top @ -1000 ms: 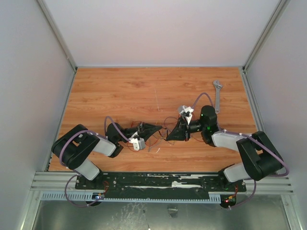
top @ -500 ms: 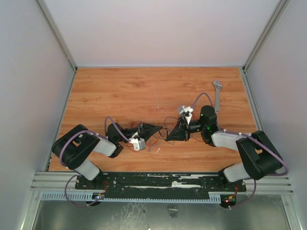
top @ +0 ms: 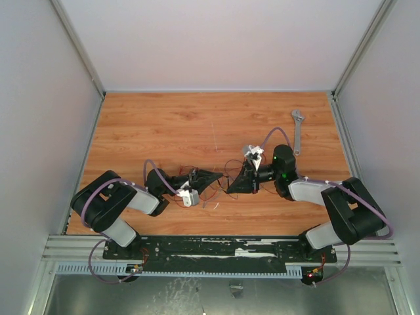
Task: Zip-tie the wires
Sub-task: Tie the cable at the center of the board.
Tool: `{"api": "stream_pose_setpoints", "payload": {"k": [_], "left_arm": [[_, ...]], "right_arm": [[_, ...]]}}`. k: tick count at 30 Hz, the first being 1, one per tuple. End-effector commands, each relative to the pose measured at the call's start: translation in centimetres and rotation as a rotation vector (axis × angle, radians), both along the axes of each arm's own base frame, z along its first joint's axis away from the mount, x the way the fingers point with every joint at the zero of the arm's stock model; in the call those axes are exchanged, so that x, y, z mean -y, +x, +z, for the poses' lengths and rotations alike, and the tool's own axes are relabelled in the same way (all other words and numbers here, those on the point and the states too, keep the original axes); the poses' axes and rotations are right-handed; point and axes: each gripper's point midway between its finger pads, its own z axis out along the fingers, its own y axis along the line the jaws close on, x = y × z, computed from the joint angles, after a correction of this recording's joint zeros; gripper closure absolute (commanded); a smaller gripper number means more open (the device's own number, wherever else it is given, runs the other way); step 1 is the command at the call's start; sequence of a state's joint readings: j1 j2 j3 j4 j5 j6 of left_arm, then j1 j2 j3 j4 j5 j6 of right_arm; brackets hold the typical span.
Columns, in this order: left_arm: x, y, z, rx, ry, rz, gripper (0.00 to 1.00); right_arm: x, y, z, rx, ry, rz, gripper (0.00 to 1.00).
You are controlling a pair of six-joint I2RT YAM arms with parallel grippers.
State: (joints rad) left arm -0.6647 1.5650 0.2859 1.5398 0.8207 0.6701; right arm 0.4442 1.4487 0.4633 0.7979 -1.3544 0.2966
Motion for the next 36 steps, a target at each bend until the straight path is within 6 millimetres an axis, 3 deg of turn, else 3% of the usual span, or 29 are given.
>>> {"api": "stream_pose_setpoints", "payload": {"k": [1,36], "left_arm": [[-1.0,-1.5,7.6,0.286,-0.219,0.006,1.0],[-1.0,-2.2,7.2,0.306,-0.212,0.012,1.0]], "right_arm": [[-0.3,0.2,0.6,0.025,0.016,-0.008,1.0],[-0.1,1.1,2.2,-0.094,0.023,-0.06,1.0]]}}
